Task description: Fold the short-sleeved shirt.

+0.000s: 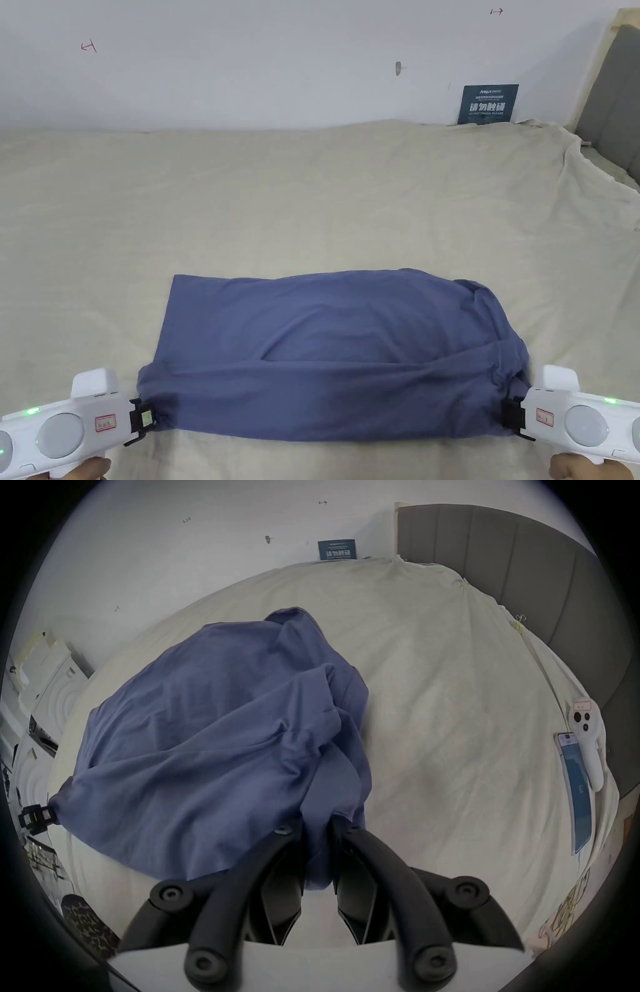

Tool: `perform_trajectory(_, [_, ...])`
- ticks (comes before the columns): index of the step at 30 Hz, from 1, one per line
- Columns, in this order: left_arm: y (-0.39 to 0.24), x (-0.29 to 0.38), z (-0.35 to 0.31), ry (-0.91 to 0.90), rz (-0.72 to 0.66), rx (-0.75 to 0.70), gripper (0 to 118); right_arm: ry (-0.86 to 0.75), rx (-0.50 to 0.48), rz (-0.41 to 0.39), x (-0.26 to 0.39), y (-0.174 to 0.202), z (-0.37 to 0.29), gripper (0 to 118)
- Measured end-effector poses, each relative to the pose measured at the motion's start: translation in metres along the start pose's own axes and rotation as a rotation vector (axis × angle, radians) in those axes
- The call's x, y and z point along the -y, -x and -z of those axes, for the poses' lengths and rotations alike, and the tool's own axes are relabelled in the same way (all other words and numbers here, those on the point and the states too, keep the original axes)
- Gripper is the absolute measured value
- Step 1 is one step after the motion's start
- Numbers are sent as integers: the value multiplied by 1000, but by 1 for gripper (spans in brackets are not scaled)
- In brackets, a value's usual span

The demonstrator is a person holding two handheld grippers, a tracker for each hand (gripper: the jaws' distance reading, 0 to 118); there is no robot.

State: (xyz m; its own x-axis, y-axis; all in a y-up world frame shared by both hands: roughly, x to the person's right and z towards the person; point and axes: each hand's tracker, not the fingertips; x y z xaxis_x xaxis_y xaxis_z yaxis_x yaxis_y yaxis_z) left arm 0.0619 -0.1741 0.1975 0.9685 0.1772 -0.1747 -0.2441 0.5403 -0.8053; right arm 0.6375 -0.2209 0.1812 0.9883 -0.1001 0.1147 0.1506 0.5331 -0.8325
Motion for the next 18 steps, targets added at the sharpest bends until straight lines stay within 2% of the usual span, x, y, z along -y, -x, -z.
perform_trajectory(1, [1,2,0,-1,-1,0,5,-9,-1,-37,0,1,-4,11])
perform_trajectory(2, [2,3,0,-2,-4,0,5,-31,10,-41,0,2,-9,11])
perform_trajectory(6, [7,9,-8,-16,-8,5,5,-103,-38,-2,0,1,-46,11])
perform_trajectory(11, [12,22,-29,-41,-4,4,5,-131,-69,2,9,-11,-84,11])
perform_trajectory(18, [28,64,-54,-13,-2,2,5,-128,-104,-4,59,-16,-121,11])
